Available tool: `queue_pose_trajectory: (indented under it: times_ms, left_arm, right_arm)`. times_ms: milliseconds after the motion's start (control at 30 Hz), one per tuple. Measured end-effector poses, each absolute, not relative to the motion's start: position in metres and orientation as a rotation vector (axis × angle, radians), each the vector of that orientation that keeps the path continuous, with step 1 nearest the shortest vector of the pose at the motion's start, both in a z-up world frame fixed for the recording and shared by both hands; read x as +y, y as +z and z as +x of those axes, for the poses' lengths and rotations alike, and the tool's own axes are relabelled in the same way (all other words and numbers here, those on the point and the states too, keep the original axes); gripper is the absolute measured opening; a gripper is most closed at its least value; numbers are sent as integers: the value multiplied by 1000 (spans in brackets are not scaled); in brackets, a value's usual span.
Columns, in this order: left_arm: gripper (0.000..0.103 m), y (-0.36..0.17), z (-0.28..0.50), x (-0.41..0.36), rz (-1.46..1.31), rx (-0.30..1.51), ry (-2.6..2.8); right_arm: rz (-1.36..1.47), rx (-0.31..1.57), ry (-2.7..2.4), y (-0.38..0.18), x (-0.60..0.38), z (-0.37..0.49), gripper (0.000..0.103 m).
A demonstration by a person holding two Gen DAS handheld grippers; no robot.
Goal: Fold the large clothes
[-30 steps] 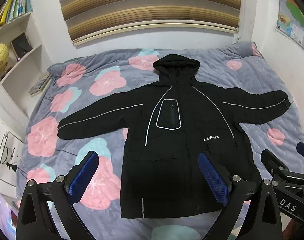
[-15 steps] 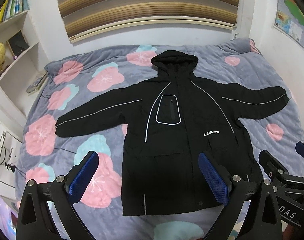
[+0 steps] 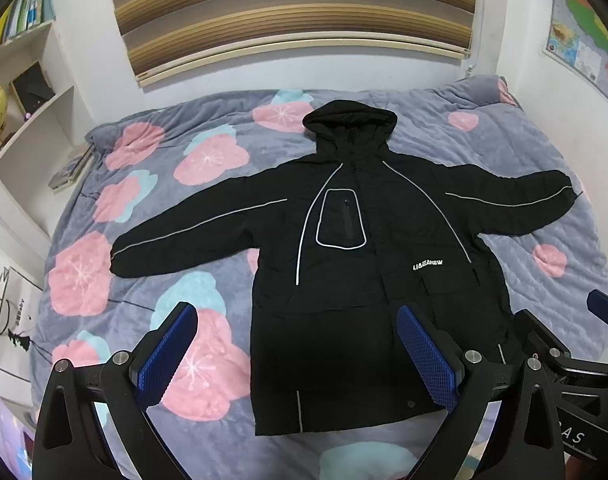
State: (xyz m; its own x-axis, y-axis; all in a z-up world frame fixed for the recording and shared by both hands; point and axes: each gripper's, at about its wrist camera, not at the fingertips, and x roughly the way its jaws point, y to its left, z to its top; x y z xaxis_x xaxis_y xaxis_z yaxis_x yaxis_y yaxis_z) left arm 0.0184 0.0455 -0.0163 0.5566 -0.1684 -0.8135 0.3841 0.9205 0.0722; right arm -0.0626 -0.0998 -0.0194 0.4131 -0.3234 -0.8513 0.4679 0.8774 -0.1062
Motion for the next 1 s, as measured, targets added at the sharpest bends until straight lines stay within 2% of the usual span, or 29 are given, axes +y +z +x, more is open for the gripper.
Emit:
queue_pose_trajectory:
  times_ms: [667,1000]
  left_arm:
    - [100,-14,28,63,230,917,-341]
    - [100,-13,22,46,163,922,-322]
  right_arm:
    - [170,989,-529,-10,-108,-62,103]
    - [213,945,-464,1,-137,-66,103]
